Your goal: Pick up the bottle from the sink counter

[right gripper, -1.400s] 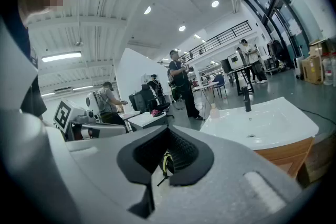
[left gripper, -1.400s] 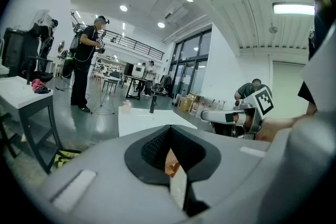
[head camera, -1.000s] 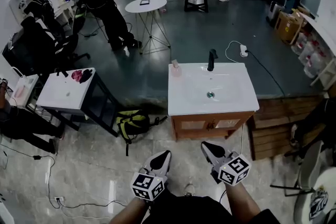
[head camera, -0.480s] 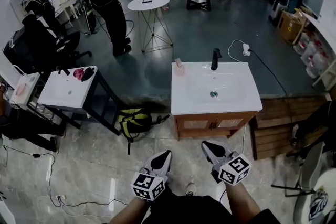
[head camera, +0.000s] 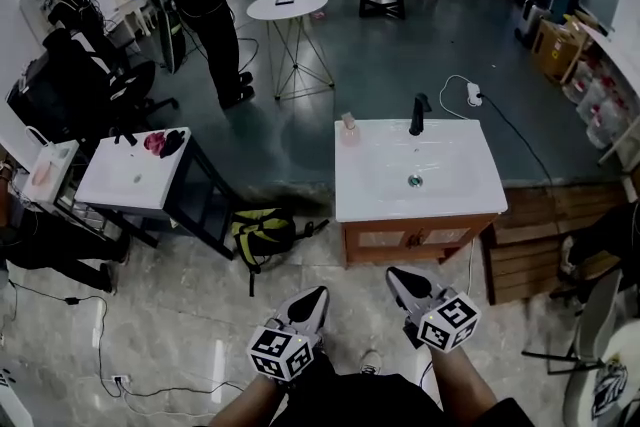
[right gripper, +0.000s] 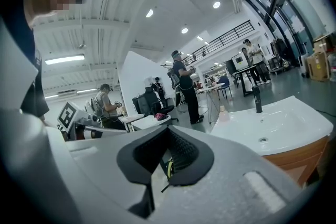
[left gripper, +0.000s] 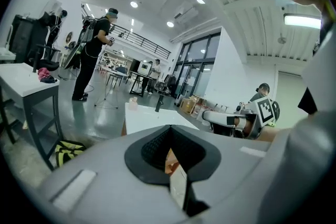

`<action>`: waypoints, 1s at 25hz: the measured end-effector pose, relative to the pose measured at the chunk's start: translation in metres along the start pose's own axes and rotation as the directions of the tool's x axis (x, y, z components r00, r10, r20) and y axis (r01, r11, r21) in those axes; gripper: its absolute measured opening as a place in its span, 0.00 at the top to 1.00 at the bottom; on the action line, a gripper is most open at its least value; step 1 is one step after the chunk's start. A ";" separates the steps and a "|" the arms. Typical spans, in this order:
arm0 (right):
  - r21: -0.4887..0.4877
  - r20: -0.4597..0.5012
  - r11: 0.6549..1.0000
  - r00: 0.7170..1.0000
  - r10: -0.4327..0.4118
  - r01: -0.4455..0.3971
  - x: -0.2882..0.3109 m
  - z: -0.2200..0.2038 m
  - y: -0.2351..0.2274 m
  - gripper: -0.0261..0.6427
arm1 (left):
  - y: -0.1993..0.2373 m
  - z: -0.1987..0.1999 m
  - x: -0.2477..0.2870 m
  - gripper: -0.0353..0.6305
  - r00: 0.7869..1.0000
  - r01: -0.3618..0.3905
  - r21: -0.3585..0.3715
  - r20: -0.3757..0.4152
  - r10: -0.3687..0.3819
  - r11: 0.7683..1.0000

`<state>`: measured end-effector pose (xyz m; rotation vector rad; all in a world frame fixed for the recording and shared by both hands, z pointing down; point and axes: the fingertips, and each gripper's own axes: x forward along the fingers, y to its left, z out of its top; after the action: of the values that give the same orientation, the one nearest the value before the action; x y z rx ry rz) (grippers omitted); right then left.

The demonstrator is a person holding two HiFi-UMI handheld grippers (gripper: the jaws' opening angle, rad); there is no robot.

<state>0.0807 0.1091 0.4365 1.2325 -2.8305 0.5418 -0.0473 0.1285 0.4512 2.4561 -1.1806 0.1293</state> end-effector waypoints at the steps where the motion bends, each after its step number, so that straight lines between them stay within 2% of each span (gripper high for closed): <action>1: 0.001 0.001 1.000 1.000 -0.002 0.002 0.002 0.000 0.000 0.96 | 0.003 0.002 0.000 0.94 1.000 0.001 -0.002 0.001 -0.001 1.000; 6: 0.007 0.007 1.000 1.000 -0.021 0.021 0.015 0.003 0.002 0.96 | 0.018 0.011 0.000 0.94 1.000 0.021 -0.018 0.007 -0.021 1.000; 17: 0.025 0.023 0.996 0.996 -0.091 0.091 0.039 0.008 -0.002 0.96 | 0.046 0.024 0.013 0.94 0.996 0.084 0.029 -0.015 -0.084 0.996; 25: 0.044 0.019 0.990 0.990 -0.138 0.137 0.059 0.006 -0.006 0.96 | 0.070 0.029 0.022 0.94 0.993 0.117 0.027 -0.033 -0.116 0.993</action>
<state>0.0449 0.0623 0.4413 1.4365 -2.7370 0.5883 -0.0895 0.0615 0.4534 2.5315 -1.0259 0.1507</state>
